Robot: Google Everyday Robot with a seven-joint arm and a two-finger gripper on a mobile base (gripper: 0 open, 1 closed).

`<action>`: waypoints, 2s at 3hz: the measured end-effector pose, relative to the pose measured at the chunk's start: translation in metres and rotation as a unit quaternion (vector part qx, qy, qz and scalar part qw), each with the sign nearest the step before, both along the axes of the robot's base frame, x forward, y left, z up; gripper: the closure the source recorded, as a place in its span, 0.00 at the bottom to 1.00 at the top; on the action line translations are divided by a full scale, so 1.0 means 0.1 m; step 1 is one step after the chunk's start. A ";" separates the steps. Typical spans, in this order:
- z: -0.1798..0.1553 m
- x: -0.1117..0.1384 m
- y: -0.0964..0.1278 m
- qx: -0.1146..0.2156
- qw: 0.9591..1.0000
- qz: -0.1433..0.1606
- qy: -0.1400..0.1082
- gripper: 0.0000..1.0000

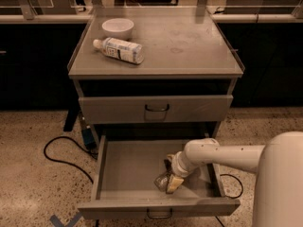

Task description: Pick water bottle from middle drawer and place on counter

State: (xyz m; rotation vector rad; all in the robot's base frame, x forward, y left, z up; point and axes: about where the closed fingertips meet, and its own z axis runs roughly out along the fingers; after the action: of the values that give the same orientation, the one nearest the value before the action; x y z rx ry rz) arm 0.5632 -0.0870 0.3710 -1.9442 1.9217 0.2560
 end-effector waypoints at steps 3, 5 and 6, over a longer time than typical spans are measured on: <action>0.00 0.00 0.00 0.000 1.000 0.000 0.000 0.90; 0.08 -0.01 -0.01 -0.001 1.000 -0.012 0.001 1.00; 0.40 -0.04 -0.04 -0.040 0.999 -0.019 -0.003 1.00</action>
Offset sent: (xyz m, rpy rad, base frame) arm 0.0000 0.0000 0.0000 0.0000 0.0000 0.0000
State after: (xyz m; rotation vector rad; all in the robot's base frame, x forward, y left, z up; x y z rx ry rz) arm 0.5592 -0.0907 0.4111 -1.9546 1.9915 0.1653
